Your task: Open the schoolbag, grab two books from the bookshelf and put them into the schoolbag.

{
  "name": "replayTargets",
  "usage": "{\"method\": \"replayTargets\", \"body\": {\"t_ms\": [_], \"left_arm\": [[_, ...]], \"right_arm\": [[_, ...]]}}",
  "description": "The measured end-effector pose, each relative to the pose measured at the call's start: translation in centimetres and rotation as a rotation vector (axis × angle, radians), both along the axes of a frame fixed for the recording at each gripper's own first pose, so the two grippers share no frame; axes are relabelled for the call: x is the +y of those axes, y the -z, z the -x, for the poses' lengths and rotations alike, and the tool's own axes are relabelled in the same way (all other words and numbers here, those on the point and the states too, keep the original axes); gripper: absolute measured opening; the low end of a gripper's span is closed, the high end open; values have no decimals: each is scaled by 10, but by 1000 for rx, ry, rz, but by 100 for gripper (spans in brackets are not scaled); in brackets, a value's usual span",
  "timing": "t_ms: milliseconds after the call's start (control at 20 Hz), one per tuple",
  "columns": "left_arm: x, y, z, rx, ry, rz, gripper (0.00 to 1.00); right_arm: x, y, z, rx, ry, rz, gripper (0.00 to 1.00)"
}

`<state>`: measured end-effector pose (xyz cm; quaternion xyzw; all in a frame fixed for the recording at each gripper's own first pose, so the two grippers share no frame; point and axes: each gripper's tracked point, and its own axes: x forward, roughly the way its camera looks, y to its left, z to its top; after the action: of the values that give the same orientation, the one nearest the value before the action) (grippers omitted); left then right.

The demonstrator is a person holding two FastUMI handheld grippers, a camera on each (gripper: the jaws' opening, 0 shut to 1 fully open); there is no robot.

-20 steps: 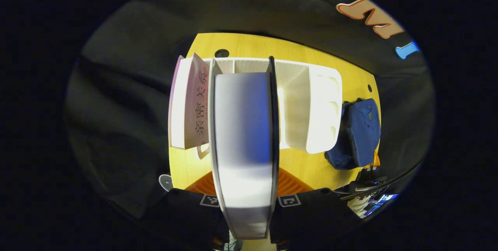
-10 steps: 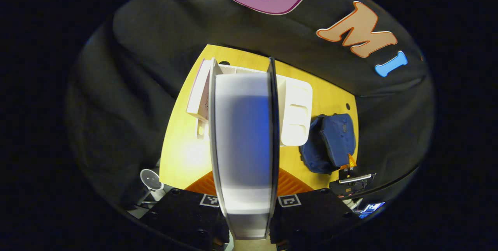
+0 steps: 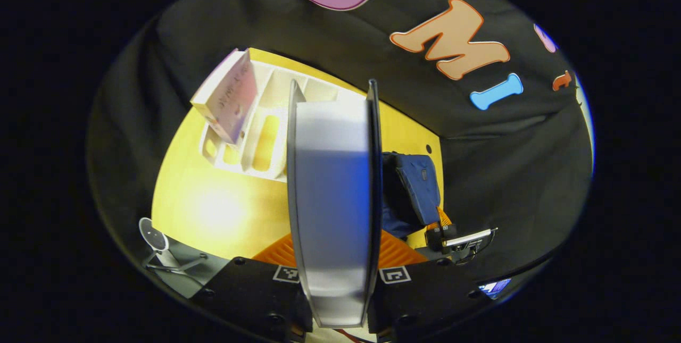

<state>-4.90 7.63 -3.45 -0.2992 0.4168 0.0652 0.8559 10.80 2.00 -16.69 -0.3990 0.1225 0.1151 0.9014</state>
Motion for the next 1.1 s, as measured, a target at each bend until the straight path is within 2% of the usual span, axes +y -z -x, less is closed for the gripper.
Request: {"method": "replayTargets", "body": {"t_ms": [200,450,600,800,900,1050,1100], "left_arm": [[-50,26,-22,-57,36,120,39],[-93,56,-59,-106,63,211,38],[-118,81,-87,-154,90,244,38],[-148,118,-119,-193,131,285,37],[-163,129,-134,-241,156,302,37],[-180,140,-152,-291,175,329,36],[-184,145,-159,-299,175,341,36]], "right_arm": [[-4,-6,-5,6,8,-53,3],[-3,-10,-6,-2,3,-96,3],[-3,-14,-7,-15,-5,-130,6],[-4,-17,-8,-20,-8,-157,2],[-5,-22,-7,-29,-9,-181,6],[-4,-29,-5,-49,-17,-207,3],[-2,-30,-4,-57,-26,-213,5]]}}
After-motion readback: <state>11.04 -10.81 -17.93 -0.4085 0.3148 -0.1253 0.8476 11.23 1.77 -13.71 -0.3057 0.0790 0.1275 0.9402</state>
